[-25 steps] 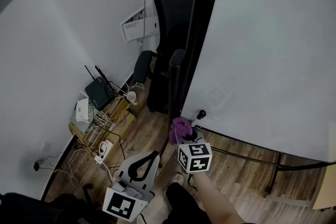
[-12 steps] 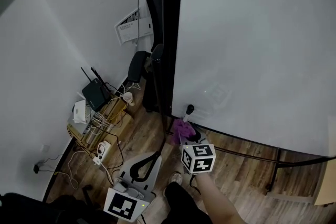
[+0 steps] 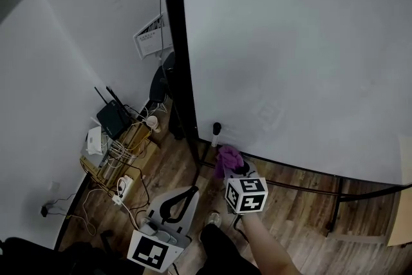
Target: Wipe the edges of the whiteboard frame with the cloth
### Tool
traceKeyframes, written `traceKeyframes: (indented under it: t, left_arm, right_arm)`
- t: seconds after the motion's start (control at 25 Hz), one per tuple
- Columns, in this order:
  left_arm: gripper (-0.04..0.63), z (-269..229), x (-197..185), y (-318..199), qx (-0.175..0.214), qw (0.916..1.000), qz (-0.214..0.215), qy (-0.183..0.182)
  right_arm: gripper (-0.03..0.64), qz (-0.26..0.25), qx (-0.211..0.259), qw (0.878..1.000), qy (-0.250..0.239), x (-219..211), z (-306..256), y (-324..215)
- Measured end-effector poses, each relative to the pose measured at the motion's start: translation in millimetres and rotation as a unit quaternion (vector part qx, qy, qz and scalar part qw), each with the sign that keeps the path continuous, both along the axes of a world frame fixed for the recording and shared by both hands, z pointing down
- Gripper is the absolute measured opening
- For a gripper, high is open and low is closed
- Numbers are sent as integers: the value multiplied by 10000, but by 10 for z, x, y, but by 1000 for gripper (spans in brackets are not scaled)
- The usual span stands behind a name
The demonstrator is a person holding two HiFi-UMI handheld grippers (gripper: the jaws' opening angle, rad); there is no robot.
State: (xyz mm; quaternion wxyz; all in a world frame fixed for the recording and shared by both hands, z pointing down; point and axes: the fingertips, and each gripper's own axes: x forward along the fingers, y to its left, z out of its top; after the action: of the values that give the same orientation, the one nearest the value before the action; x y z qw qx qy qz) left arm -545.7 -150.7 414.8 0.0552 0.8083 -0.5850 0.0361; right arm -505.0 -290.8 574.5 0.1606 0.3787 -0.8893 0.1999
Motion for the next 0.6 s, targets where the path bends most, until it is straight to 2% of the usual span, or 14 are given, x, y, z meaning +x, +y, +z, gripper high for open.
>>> traceKeyframes:
  t: [0.6]
  left_arm:
    - [15, -73, 434, -4, 130, 9992, 374, -51]
  right_arm:
    - [87, 474, 51, 9989, 36, 666, -20, -23]
